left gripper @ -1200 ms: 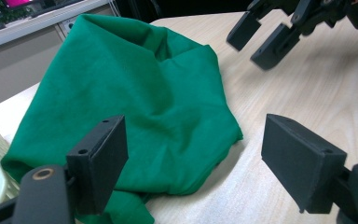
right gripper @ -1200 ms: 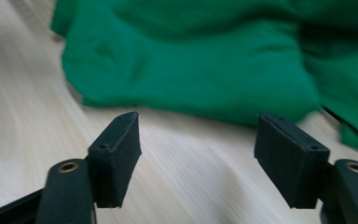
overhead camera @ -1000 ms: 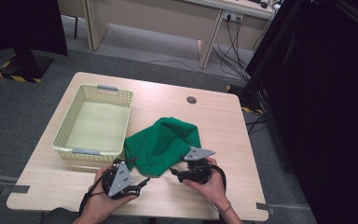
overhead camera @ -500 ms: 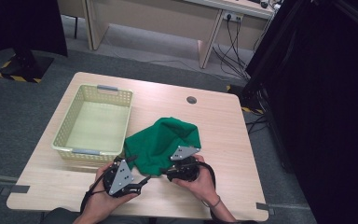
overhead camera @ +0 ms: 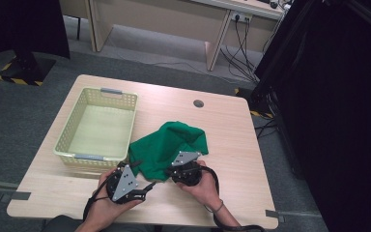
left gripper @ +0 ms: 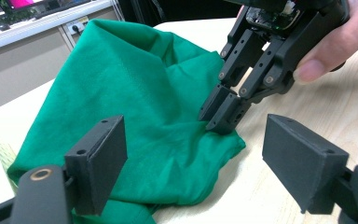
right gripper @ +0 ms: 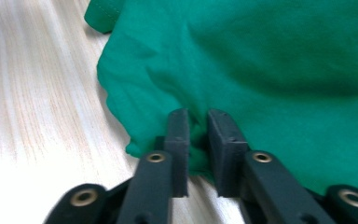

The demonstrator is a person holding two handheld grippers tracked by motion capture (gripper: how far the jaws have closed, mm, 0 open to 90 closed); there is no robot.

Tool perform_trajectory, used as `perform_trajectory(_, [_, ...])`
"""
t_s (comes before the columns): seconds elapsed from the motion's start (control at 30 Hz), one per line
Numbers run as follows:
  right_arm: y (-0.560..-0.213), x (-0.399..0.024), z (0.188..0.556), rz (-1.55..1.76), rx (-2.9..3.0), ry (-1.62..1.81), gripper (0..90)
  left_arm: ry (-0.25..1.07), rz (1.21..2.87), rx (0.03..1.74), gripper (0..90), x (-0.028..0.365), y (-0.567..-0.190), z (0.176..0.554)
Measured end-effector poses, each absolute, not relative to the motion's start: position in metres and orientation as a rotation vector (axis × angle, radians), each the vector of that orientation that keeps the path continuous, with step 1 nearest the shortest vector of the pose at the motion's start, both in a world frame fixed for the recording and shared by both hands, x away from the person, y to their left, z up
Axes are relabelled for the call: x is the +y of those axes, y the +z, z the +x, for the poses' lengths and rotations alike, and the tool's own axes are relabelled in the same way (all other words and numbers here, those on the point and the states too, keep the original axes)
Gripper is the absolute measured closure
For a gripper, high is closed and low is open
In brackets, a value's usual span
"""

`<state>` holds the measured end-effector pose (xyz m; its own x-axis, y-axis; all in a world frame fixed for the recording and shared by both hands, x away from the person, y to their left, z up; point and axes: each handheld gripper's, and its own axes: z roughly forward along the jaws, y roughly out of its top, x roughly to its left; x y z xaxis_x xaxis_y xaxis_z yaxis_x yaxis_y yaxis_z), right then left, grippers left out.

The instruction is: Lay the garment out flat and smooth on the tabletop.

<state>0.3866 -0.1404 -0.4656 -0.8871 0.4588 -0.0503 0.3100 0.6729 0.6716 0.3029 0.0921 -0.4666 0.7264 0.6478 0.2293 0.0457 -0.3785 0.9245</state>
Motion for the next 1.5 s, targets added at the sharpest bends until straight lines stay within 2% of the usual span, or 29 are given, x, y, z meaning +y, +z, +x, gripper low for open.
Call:
perform_trajectory(0.1, [-0.465, -0.14, 0.387, 0.623, 2.676, 1.017, 86.2, 0.71, 1.868, 0.54, 21.4, 0.092, -0.467, 0.303])
perform_trajectory(0.2, [-0.463, -0.142, 0.387, 0.646, 2.671, 1.046, 88.0, 0.712, 1.867, 0.538, 21.4, 0.092, -0.466, 0.303])
perform_trajectory(0.6, [-0.421, -0.167, 0.388, 0.711, 2.559, 1.28, 88.5, 0.725, 1.871, 0.519, 21.6, 0.087, -0.462, 0.304])
perform_trajectory(1.17, [-0.358, -0.203, 0.398, 0.739, 2.363, 1.394, 88.6, 0.73, 1.876, 0.492, 21.7, 0.077, -0.46, 0.305])
perform_trajectory(1.5, [-0.345, -0.213, 0.393, 0.742, 2.32, 1.427, 88.7, 0.845, 1.864, 0.482, 23.6, 0.066, -0.444, 0.313])
